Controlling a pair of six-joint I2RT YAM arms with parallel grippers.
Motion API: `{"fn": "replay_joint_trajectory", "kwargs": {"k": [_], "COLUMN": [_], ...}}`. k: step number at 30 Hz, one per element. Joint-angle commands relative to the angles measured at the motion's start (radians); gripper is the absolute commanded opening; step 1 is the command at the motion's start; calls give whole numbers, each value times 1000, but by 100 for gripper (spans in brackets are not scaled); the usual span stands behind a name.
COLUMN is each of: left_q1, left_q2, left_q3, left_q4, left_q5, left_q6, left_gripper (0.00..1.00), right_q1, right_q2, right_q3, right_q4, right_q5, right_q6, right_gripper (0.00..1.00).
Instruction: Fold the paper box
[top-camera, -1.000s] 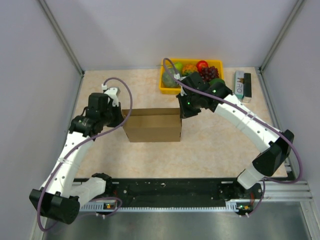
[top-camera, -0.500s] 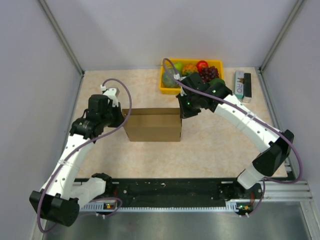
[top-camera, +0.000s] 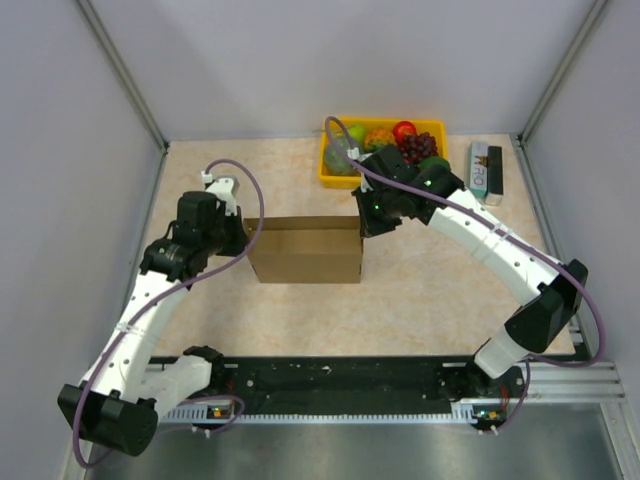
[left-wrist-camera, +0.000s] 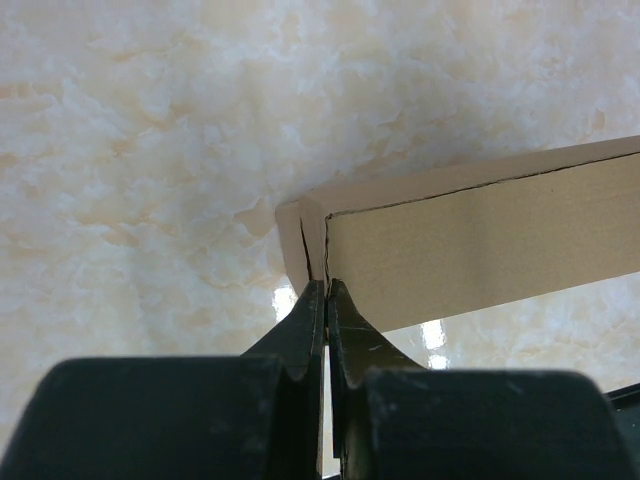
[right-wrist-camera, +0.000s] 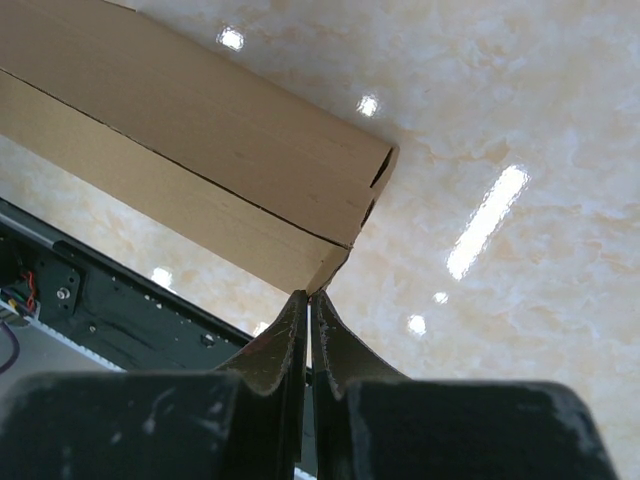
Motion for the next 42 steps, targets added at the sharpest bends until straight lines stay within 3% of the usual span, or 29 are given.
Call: {"fn": "replay_joint_trajectory", "kwargs": {"k": [1, 11, 15, 35, 42], "left_q1": [-2, -2, -2, -2, -3], "left_q2": [-4, -64, -70, -74, -69], "left_q3": [-53, -126, -128, -114, -117], "left_q4": [-48, -8, -8, -29, -28], "left_q5": [-32, -27, -26, -35, -24], "left_q6": [16, 18, 24, 31, 15], "left_gripper": [0, 0, 0, 0, 0], "right_q1": [27, 105, 104, 59, 93], "right_q2": [-1, -30, -44, -95, -89], "right_q3": [-11, -72, -99, -125, -148], "right_q4": [21, 68, 73, 99, 140], "right_q5": [8, 229, 294, 120, 126], "right_q6": [-3, 28, -30, -268, -173], "right_gripper": [0, 0, 0, 0, 0]}}
